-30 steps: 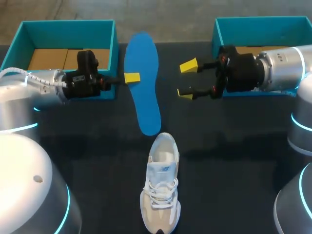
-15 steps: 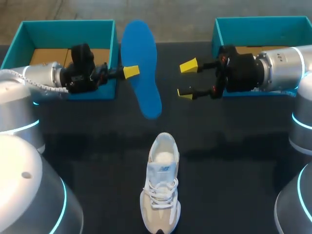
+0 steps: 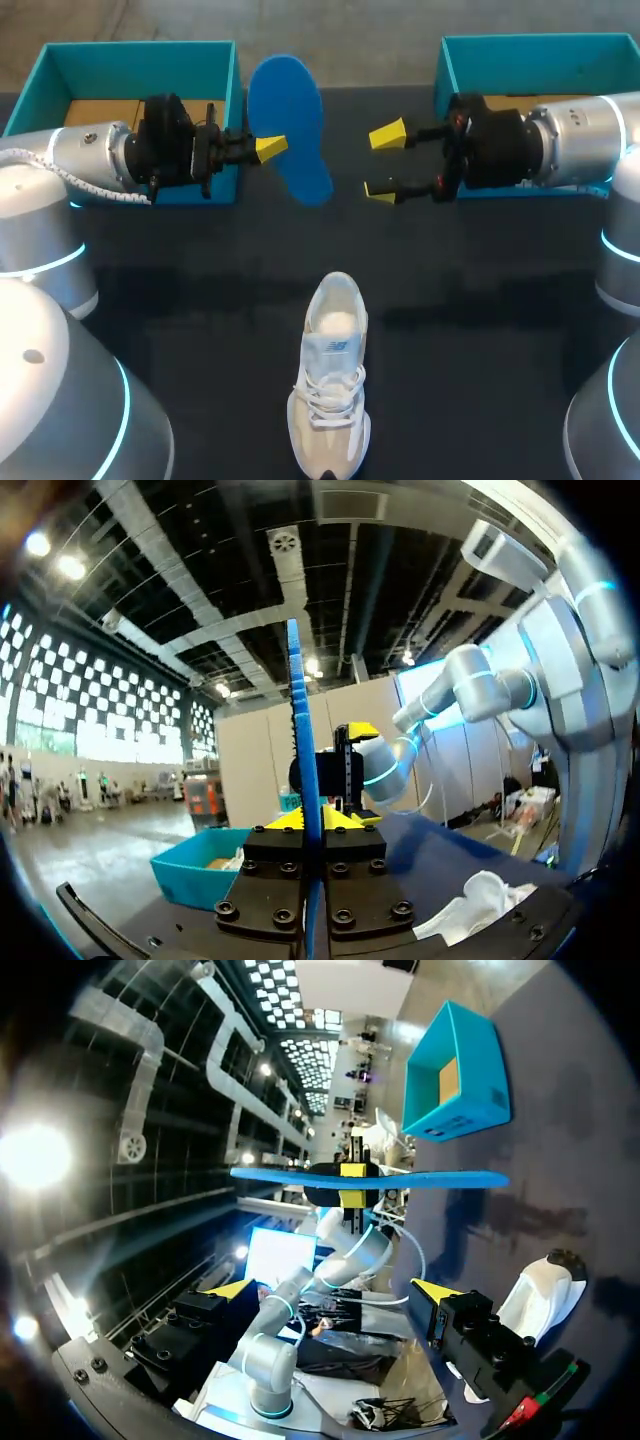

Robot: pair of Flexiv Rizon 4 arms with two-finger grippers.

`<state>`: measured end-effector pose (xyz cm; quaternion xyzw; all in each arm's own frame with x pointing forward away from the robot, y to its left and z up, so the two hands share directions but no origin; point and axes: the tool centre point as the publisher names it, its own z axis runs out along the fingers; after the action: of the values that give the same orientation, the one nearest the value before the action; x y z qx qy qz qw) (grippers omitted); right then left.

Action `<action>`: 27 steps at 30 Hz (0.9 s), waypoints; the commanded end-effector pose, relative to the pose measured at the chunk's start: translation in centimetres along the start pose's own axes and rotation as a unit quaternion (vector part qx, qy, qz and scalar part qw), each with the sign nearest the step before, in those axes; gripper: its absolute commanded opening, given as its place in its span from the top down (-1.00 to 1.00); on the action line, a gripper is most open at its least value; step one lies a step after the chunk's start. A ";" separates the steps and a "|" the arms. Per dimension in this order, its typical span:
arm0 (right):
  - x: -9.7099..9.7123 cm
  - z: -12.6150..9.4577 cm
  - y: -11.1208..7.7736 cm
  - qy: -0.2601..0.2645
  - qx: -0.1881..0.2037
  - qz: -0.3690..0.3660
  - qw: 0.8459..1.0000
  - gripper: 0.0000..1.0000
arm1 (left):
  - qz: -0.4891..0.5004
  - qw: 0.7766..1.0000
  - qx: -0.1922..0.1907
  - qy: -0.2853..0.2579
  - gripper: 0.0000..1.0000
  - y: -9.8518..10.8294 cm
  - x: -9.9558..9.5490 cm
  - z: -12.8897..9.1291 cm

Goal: Take the shoe out of the shoebox, open the shoe tongue, remove and reinsert the insole, then place the shoe into the shoebox

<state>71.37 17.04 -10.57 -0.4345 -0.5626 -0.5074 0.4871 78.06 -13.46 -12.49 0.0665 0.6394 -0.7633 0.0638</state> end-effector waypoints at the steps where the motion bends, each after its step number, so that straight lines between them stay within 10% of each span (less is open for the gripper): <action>1: -0.1 0.2 0.0 0.000 -0.001 -0.001 1.000 -1.00 | 0.321 0.946 0.007 0.041 1.00 -0.5 0.7 -0.3; 15: -0.1 0.2 0.0 0.000 -0.001 -0.001 1.000 -1.00 | 0.557 0.827 0.027 0.070 1.00 -0.2 1.7 -1.8; 27: -0.1 0.2 0.0 0.000 -0.001 -0.001 1.000 -1.00 | 0.733 0.677 -0.006 0.068 1.00 1.2 2.2 -0.9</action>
<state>71.43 17.09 -10.61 -0.4338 -0.5632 -0.5072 0.4872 76.10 -12.30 -13.84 0.3876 0.5401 -0.6543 0.3606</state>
